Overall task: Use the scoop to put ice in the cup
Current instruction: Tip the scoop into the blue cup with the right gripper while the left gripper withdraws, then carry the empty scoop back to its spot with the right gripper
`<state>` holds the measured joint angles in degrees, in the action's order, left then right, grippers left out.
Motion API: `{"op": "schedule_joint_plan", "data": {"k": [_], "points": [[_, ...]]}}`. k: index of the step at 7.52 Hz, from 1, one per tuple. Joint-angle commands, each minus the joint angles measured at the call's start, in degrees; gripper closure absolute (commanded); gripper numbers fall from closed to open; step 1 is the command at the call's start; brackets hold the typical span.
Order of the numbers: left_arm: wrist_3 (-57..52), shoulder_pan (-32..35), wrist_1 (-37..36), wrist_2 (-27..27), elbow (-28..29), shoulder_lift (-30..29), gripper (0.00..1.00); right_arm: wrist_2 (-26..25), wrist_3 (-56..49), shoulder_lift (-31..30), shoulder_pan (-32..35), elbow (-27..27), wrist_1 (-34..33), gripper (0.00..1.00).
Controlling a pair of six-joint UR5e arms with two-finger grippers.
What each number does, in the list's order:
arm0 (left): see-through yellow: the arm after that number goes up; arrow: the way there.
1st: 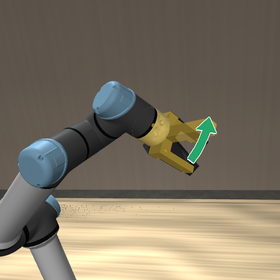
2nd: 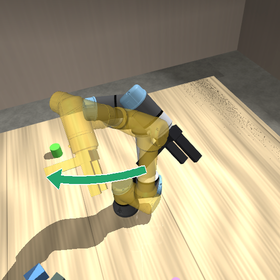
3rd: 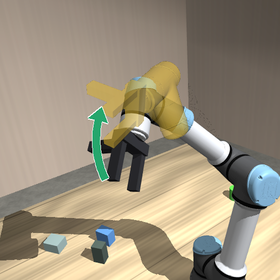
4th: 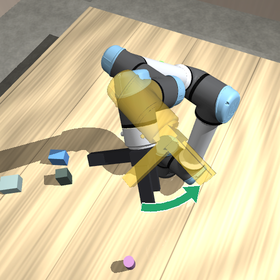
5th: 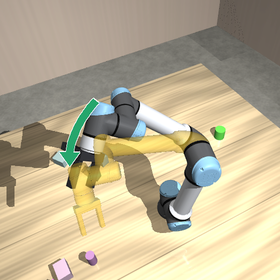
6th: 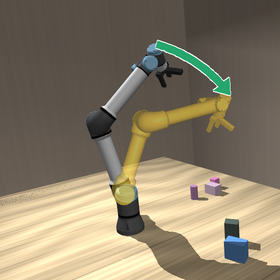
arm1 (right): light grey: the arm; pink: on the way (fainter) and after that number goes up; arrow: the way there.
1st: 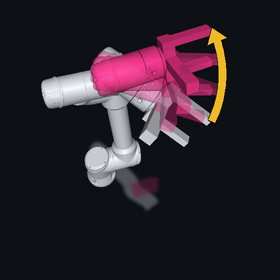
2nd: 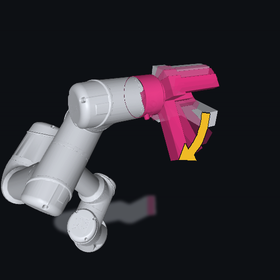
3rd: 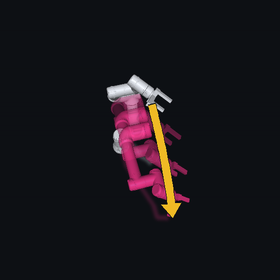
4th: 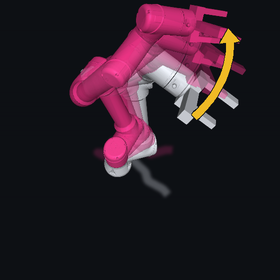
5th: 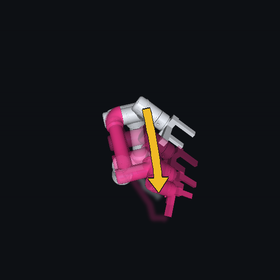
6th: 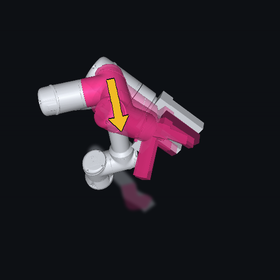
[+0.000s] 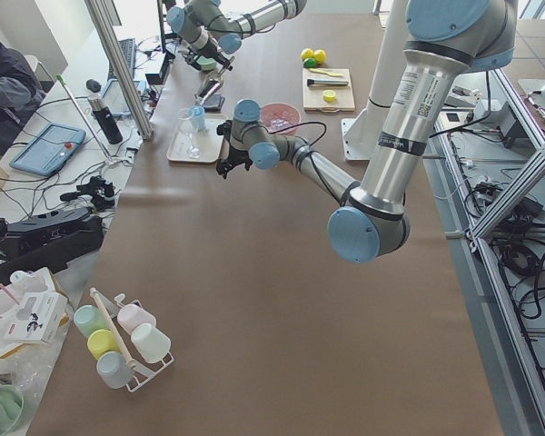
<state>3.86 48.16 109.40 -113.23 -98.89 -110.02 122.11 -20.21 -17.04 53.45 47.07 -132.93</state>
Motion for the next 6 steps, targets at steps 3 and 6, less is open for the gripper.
{"op": "schedule_joint_plan", "data": {"k": [3,6], "points": [[0.7,16.0,-14.5,-5.6,-0.9,3.7,0.02,-0.3,-1.1,-0.8,0.1,2.7,-0.7,1.0],[0.7,23.8,-14.7,-17.3,-1.7,12.7,0.02,0.2,-0.1,-8.9,3.5,18.8,-6.8,1.0]]}}
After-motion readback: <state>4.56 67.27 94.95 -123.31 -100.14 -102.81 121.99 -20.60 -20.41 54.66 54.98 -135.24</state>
